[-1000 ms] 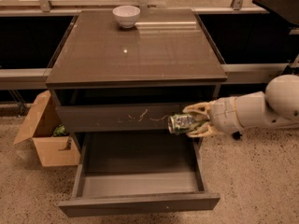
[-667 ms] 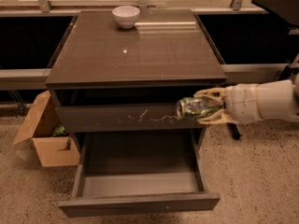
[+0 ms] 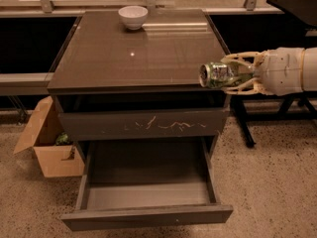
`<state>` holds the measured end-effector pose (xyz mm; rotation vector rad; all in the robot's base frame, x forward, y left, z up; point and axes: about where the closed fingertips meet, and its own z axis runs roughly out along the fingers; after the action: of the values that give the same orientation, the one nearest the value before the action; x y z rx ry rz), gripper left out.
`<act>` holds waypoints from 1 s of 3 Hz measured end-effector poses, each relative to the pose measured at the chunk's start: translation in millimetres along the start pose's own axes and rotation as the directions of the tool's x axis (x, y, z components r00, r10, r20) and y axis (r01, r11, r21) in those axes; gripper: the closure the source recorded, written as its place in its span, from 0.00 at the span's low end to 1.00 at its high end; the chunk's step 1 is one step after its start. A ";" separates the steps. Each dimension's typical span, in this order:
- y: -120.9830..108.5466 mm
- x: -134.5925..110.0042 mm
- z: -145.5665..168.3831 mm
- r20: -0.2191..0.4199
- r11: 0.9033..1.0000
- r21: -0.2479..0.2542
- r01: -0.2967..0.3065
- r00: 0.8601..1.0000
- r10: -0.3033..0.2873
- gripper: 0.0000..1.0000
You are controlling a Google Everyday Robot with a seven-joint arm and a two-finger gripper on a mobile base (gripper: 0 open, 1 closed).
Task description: Pick green can from middle drawer and place on counter
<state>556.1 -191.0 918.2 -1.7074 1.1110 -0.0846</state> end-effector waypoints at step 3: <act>-59.9 16.8 64.0 0.158 0.998 0.024 -0.058 0.986 0.053 1.00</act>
Offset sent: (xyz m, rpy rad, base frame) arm 0.0729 0.0316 0.0146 0.1813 -0.0214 0.0872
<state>637.3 -155.7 928.9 -1.6272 1.0341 0.0680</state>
